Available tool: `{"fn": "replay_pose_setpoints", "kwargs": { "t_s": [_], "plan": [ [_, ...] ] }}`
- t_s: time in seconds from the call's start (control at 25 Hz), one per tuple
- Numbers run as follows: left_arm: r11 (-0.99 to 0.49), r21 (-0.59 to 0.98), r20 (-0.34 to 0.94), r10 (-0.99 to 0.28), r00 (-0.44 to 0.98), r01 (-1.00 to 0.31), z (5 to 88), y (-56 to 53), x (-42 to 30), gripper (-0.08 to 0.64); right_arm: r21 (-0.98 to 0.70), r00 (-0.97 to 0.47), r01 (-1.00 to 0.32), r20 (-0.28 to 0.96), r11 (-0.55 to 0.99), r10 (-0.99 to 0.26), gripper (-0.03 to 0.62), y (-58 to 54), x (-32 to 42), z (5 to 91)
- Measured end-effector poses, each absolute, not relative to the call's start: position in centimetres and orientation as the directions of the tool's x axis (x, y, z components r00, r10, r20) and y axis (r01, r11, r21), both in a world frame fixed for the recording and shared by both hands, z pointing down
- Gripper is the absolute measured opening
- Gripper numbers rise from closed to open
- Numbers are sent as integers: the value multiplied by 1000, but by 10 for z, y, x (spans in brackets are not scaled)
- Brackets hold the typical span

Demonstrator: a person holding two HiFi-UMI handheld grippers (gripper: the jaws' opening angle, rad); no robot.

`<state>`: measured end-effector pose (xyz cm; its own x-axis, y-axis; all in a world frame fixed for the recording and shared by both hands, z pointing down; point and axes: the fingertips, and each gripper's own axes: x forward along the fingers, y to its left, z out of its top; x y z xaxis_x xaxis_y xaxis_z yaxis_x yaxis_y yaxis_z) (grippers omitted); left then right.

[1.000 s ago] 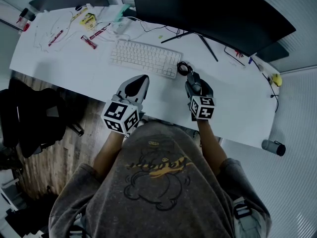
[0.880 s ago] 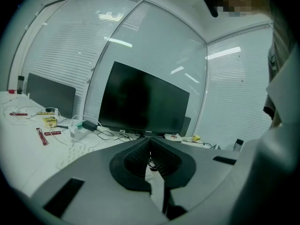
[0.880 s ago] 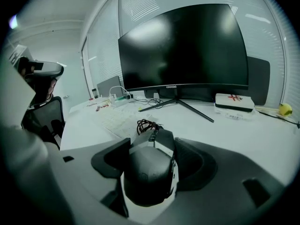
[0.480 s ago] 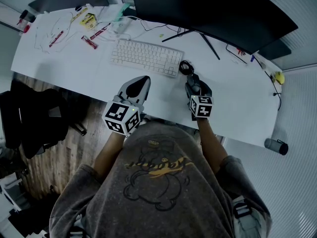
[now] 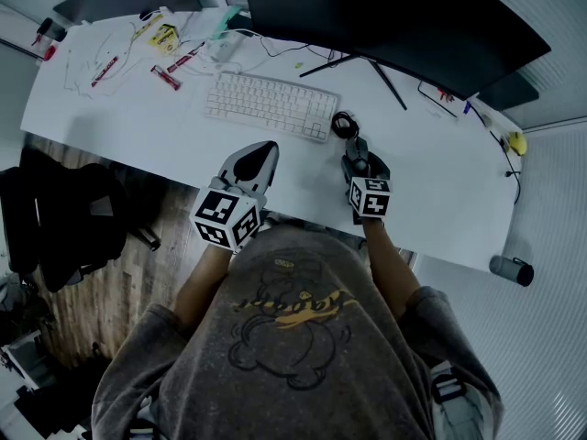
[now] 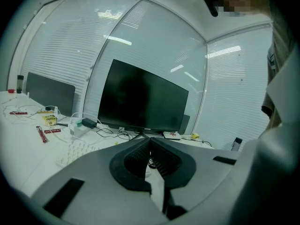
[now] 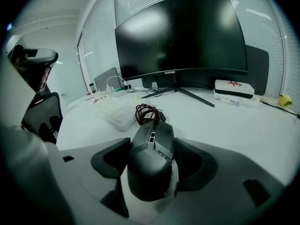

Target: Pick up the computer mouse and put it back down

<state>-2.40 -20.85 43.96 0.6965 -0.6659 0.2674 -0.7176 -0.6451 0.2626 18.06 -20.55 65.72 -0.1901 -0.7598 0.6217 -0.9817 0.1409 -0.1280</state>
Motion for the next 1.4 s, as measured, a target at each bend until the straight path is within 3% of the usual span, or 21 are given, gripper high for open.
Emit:
{"fn": "replay_pose_setpoints", "kwargs": {
  "t_s": [0.6,1.4],
  "plan": [
    [-652,272,260,-658,707,-707,442,-203,-20,18,-94,-182,-983,594,157,-784,344,-209,185,641],
    [-670,286,219,-650,727,-685,434,-205,-16,18,-102,-349,-937,309,334,-885,314,-215,143,475]
  ]
}}
